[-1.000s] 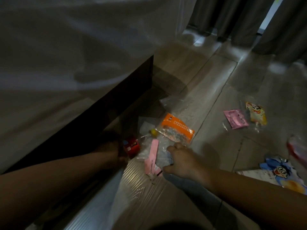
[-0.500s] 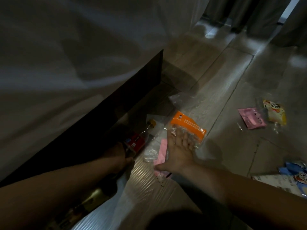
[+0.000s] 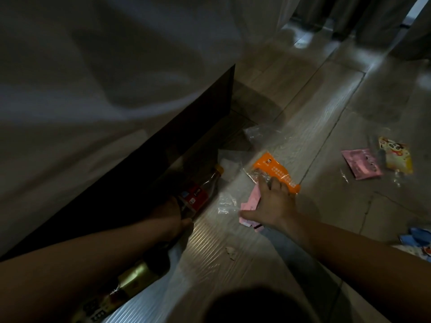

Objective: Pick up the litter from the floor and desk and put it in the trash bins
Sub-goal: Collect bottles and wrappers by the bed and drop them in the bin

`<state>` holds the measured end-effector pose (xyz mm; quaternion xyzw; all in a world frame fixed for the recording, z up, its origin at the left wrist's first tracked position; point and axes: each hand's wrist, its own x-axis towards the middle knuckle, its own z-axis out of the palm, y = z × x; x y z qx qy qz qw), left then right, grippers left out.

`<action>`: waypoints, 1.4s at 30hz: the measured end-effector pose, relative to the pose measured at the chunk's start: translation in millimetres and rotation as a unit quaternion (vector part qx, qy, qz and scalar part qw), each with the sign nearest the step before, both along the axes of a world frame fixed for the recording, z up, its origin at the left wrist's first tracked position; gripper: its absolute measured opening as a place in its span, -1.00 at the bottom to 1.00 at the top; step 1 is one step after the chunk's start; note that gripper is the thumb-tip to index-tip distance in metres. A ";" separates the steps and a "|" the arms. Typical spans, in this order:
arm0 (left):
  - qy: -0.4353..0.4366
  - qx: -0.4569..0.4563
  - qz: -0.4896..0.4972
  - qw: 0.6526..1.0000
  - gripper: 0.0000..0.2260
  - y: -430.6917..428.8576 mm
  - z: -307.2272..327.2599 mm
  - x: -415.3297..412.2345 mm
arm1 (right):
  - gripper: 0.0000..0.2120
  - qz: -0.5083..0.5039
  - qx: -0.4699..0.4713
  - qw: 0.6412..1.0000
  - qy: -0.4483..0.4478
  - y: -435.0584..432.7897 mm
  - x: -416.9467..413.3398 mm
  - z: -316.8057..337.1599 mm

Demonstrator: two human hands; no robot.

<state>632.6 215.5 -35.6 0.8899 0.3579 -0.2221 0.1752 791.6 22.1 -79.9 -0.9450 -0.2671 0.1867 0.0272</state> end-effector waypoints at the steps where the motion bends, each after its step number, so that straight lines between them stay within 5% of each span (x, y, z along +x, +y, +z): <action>1: 0.001 0.001 -0.001 1.000 -0.29 -0.2 0.1 0.2 | 0.17 -0.003 0.005 1.000 0.005 0.3 -1.3 2.0; 5: 0.004 0.003 -0.004 1.000 -0.29 0.6 0.6 1.0 | 0.10 0.051 0.080 0.995 0.009 1.6 -13.3 20.5; 8: 0.008 0.011 -0.002 1.000 -0.30 0.7 0.1 1.5 | -0.21 0.159 0.147 0.976 0.035 -2.8 -36.7 34.5; 10: 0.012 0.013 -0.004 1.000 -0.31 0.1 0.6 1.5 | -0.44 0.241 0.125 0.961 0.045 -7.0 -55.8 36.0; 13: 0.012 0.010 -0.015 1.000 -0.29 0.7 1.0 1.9 | -0.54 0.307 0.077 0.947 0.059 -9.5 -74.5 28.8; 23: 0.012 0.018 -0.002 1.000 -0.30 -0.4 -2.2 4.2 | -0.87 0.224 0.118 0.962 0.100 -1.5 -64.3 24.6; 26: 0.002 0.017 0.010 1.000 -0.29 1.5 -5.5 4.1 | -0.83 0.137 0.165 0.976 0.044 1.9 -33.9 30.7; 29: -0.003 0.014 0.030 0.999 -0.27 0.4 -10.2 6.4 | -0.55 0.084 0.130 0.988 -0.004 8.4 -4.3 28.5; 34: -0.027 0.028 0.068 0.997 -0.27 -1.3 -18.9 5.9 | -0.28 0.182 0.054 0.981 0.028 25.9 11.0 22.1; 42: -0.046 0.008 0.067 0.997 -0.31 4.1 -20.5 4.1 | -0.22 0.185 -0.021 0.981 0.049 -4.5 8.0 9.1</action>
